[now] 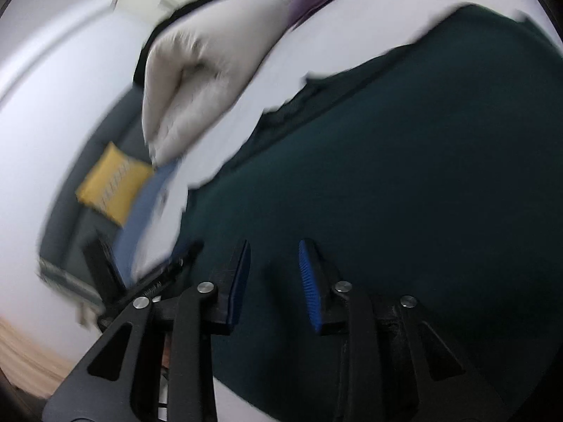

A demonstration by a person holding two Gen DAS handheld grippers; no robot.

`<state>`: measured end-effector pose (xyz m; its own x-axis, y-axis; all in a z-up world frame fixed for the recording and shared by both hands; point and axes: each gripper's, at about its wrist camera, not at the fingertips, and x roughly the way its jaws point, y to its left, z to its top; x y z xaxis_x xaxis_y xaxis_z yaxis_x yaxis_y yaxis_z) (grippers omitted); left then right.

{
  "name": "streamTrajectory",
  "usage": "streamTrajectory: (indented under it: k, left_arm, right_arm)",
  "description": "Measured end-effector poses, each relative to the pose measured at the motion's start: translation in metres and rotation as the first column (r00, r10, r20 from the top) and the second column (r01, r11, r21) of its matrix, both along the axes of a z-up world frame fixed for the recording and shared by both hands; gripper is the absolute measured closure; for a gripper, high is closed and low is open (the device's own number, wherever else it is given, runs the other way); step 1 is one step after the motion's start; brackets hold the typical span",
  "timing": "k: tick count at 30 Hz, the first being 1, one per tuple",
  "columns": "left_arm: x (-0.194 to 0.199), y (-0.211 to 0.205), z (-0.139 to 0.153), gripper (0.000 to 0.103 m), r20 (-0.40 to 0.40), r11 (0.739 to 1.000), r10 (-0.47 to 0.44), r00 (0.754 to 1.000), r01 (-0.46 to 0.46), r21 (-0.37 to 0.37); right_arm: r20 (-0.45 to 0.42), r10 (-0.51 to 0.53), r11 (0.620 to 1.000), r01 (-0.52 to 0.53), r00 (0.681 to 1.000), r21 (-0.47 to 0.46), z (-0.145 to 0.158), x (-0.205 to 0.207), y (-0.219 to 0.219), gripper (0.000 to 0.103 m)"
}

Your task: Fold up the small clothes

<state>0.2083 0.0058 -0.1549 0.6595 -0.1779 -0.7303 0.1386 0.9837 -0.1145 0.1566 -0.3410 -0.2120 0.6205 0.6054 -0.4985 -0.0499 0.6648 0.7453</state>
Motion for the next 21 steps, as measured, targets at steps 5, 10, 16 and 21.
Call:
streamTrajectory:
  k: [5,10,16,21]
  left_arm:
    - [-0.014,0.012,0.010,0.043,-0.010,0.999,0.033,0.999,-0.033,-0.008]
    - [-0.029,-0.006,0.045,0.039,0.037,0.997,-0.002,0.999,0.005,-0.081]
    - [-0.015,-0.049,0.037,0.039,-0.025,0.985,-0.094,0.995,0.089,-0.148]
    - [-0.006,-0.054,0.007,0.039,-0.107,0.982,-0.093,0.990,0.073,-0.172]
  right_arm:
    - [-0.013,-0.297,0.955,0.297,0.955,-0.022,0.004,-0.043,-0.100,0.074]
    - [-0.014,-0.472,0.880,0.470,0.882,-0.070,0.030,-0.085,-0.152,0.031]
    - [-0.132,-0.435,0.900,0.433,0.891,-0.042,0.005,-0.065,-0.141,0.031]
    - [-0.163,-0.378,0.923,0.386,0.911,0.014,0.000,-0.051,-0.124,0.038]
